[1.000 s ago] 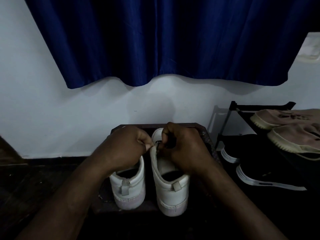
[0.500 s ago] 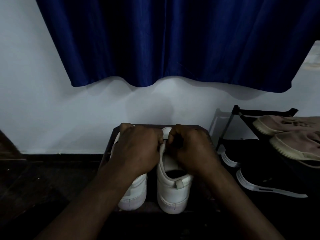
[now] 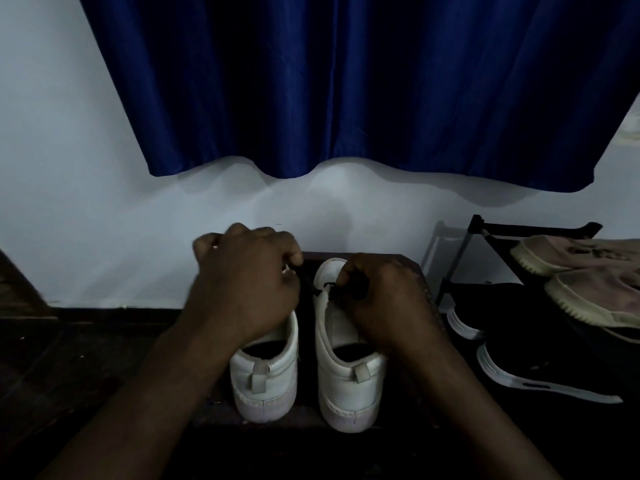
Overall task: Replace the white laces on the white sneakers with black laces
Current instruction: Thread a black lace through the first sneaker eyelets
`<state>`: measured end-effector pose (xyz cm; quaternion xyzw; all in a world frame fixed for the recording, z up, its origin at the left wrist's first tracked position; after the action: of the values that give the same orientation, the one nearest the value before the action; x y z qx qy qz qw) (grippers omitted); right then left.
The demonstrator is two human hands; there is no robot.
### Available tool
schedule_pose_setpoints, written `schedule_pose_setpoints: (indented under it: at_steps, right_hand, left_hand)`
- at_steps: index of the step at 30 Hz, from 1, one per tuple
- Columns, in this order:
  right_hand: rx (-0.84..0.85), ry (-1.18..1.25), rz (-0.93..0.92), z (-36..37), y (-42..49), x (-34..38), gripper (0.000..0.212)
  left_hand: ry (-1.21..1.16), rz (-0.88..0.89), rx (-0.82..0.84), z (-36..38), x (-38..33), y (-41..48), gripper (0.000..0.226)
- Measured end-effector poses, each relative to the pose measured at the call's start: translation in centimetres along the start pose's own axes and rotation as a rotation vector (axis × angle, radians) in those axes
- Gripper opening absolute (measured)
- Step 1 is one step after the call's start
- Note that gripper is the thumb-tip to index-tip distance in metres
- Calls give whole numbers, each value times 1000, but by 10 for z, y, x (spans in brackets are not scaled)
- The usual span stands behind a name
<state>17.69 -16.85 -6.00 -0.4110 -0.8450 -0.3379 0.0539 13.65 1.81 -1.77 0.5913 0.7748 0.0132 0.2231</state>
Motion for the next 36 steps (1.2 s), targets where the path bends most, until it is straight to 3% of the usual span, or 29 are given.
schedule_pose_setpoints:
  at_steps: [3, 8, 13, 18, 22, 24, 27, 32, 36]
  right_hand:
    - [-44, -18, -3, 1, 0, 0, 14]
    - [-71, 37, 85, 5, -2, -9, 24]
    - [-116, 26, 146, -2, -5, -15, 35]
    - [-125, 7, 217, -3, -6, -23, 36]
    - [-198, 124, 293, 0, -5, -33, 35]
    - [-223, 151, 311, 0, -5, -35, 32]
    - [-231, 195, 353, 0, -6, -36, 31]
    - [-216, 211, 398, -2, -9, -38, 20]
    - [-216, 166, 396, -4, -11, -41, 19]
  left_hand:
    - [-46, 100, 107, 11, -11, -7, 43]
    - [104, 130, 103, 31, -13, -8, 43]
    - [73, 163, -23, 18, -12, -2, 20]
    - [-61, -16, -221, -11, 12, 11, 15]
    - [-140, -46, -52, 2, 10, 7, 14]
    - [-225, -58, 36, 10, 5, 4, 29]
    - [-162, 40, 113, 19, -10, -3, 41]
    - [71, 164, 100, 32, -29, -7, 50]
    - [26, 191, 61, 28, -28, -2, 40]
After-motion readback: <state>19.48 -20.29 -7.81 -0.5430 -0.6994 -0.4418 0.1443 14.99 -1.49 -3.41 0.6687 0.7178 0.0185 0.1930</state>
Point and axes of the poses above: each hand's wrist, its own y-axis towards the middle knuckle, its own z-axis out of the palm, x = y × z, the point moved 3 cm from there along y, towards the middle knuckle, and after that the axes turned 15 degrees about -z, right-handed, at the moved point
